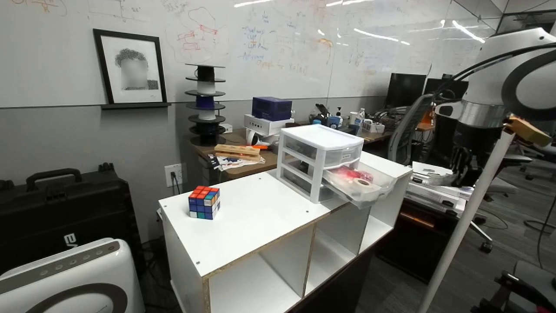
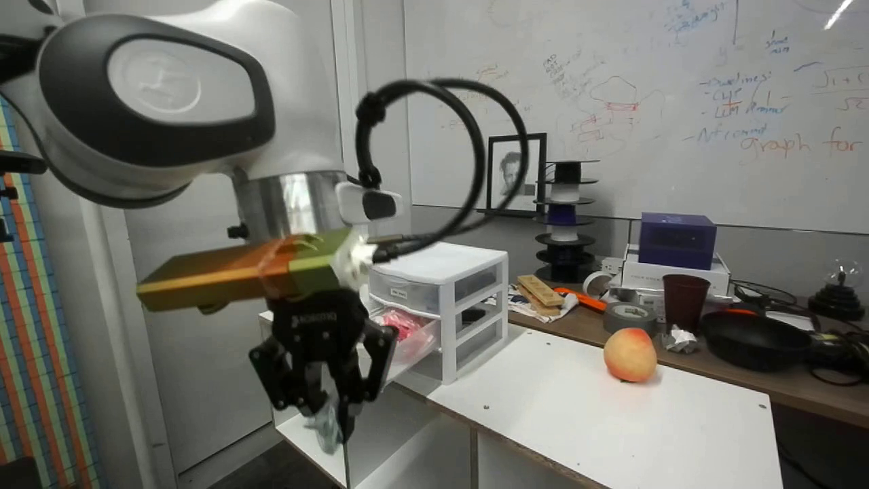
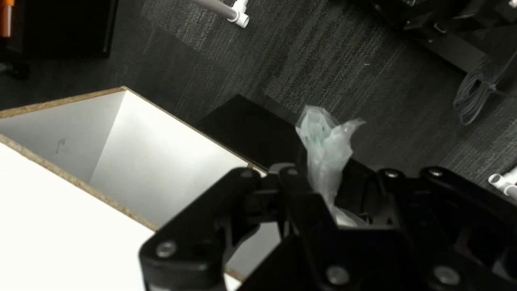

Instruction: Put the tape and the plastic into the drawer then close the drawer.

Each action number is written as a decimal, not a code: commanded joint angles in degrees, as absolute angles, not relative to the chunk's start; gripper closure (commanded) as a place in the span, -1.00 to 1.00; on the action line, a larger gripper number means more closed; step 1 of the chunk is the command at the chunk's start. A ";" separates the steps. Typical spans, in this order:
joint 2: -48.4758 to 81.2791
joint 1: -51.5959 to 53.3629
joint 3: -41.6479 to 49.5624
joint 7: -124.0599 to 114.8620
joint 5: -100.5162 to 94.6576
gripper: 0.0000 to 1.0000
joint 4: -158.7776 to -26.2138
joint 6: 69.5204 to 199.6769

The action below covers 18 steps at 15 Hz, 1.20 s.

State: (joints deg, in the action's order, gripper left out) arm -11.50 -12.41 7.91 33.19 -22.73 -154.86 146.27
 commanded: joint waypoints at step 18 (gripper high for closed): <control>7.54 -3.63 1.97 19.67 -19.00 0.86 -132.04 147.36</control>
State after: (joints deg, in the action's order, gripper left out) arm 2.41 -3.86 1.56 18.84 -21.24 -136.14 144.74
